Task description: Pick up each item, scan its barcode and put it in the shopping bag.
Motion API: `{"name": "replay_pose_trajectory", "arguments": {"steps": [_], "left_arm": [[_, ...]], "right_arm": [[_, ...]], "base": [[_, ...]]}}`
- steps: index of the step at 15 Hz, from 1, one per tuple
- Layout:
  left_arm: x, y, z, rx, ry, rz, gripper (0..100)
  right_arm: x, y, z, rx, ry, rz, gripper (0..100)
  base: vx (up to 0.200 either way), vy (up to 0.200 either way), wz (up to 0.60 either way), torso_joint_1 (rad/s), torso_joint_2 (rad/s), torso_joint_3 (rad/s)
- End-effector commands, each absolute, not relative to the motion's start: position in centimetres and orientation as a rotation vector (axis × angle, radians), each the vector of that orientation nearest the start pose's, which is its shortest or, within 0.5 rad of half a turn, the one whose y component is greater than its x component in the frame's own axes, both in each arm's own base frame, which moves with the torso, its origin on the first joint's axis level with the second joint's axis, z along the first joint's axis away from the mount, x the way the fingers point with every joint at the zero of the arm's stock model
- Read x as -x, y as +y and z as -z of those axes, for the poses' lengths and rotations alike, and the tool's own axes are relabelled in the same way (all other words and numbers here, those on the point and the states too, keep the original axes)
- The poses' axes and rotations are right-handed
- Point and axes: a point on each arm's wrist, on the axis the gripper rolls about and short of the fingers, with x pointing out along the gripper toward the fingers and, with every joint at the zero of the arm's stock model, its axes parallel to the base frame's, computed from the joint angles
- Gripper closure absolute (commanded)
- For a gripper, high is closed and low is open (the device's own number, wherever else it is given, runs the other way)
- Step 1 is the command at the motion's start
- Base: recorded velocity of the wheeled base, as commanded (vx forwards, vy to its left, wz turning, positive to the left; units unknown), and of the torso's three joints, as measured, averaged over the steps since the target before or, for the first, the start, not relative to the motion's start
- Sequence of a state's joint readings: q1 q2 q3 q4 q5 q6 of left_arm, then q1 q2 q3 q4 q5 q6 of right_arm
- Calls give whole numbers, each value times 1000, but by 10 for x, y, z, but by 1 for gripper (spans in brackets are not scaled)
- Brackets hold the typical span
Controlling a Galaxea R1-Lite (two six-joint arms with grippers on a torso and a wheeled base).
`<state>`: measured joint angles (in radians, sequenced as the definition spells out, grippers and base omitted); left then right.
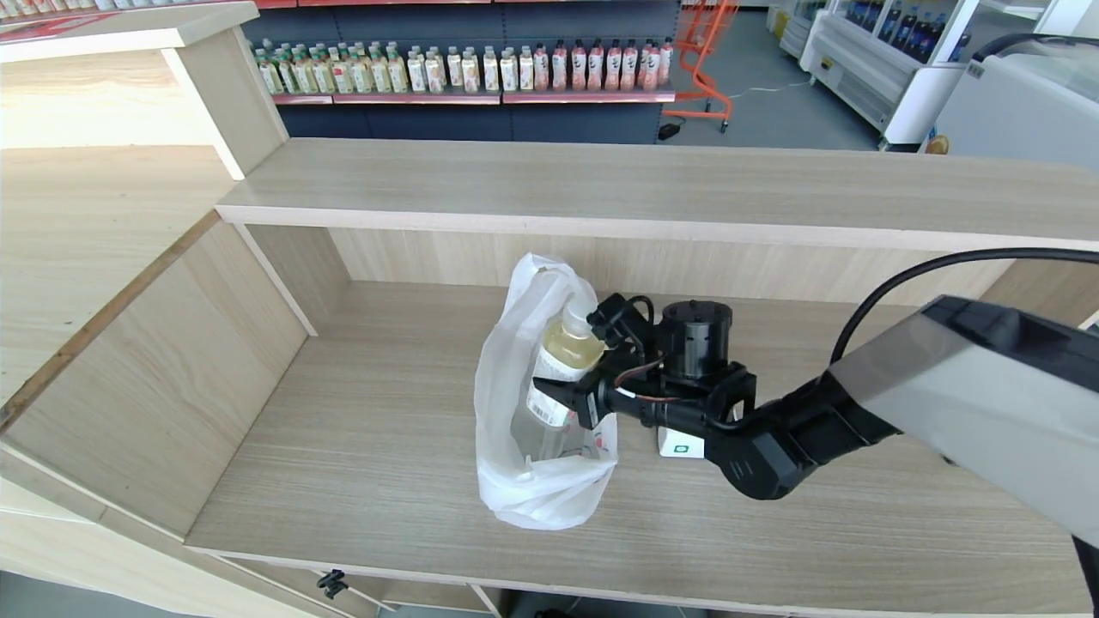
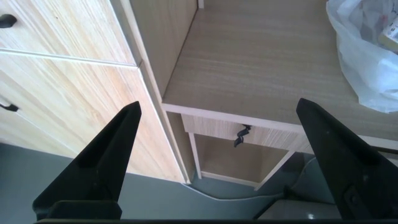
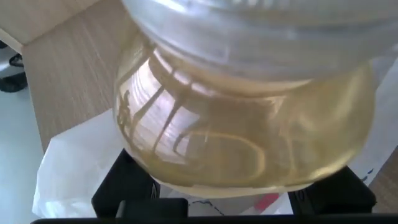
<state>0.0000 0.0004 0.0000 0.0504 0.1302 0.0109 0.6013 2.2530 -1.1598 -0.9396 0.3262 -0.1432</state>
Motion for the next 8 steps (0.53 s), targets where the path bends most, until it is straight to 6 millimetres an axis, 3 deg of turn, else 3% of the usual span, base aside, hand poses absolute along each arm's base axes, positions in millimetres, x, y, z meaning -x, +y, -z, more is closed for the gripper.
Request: {"name": "replay_pose_trajectory", "arguments": {"steps": [1,6,7,8], "left_arm": [[23,3,-70,-14,51,-130,0],[23,3,-70,-14,51,-132,0],[23,3,-70,-14,51,-130,0],[23,3,-70,-14,51,-130,0]], "right_arm": [[-363,264,-61,201,123,-935,100],[-370,266,-47,300,56,-930,100],[-371,266,-40,321,48,-929,0],[-372,266,-40,323,39,-926,0]], "base": [[0,0,0,0,0,0],[0,0,0,0,0,0],[0,0,0,0,0,0],[0,0,0,0,0,0]]}}
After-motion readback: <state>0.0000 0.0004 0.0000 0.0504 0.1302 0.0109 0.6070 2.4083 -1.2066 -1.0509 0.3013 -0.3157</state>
